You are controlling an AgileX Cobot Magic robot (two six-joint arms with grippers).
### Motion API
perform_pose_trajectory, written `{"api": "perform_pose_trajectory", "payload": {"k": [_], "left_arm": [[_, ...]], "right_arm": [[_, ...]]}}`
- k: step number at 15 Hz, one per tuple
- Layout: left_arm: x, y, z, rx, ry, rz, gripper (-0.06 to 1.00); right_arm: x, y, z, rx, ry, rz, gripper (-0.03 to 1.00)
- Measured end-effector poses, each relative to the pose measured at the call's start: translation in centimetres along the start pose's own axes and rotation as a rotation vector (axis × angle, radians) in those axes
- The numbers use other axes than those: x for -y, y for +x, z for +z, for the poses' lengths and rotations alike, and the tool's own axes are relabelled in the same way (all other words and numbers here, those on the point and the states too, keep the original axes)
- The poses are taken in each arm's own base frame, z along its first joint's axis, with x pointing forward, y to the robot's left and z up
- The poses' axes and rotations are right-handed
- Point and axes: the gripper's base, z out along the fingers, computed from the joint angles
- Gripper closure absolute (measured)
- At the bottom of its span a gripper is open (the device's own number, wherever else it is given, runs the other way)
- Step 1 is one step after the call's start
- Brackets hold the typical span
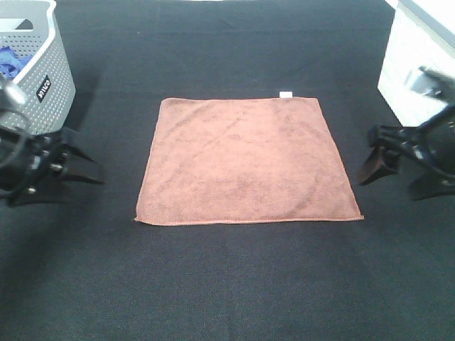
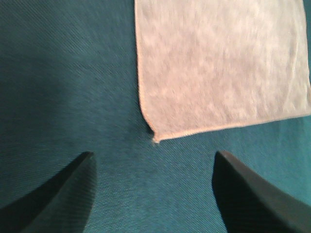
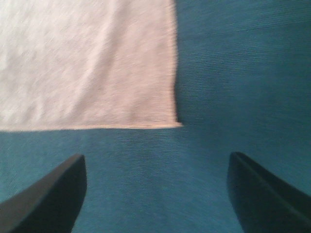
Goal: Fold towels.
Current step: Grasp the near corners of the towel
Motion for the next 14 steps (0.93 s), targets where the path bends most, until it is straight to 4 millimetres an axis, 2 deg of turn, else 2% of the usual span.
{"api": "perform_pose_trajectory", "payload": {"k": [2,3,5,8,10,14], "left_arm": [[-0.6,-1.0,2.4,-0.069,0.022,-0.023,0.29],[-0.6,-1.0,2.4,-0.069,0.022,-0.023,0.29],[-0.9,-1.8,4.1,-0.096,0.027,-0.025,0.29],[0.2,-2.1,7.4,-0.154,0.044,0.044,0.29],[0.6,-2.7,8.6,-0.156,0.052,0.063,0.29],[0.2,-3.4,10.0,-0.146,0.051,0.028,0.29]], "right_arm": [[0.8,-0.5,2.2,-0.073,-0.070,0.021,0.21],[0.8,-0.5,2.2,-0.073,-0.070,0.021,0.21],[2.4,-1.2,3.5,-0.097,-0.142,0.065,0.21],[3.7,-2.5,5.9,-0.119,-0.185,0.071,0.21],[4.3,-2.7,7.4,-0.160,-0.177,0.050,0.21],[4.4,-3.1,8.2,-0.180,-0.201,0.059,0.22]]}}
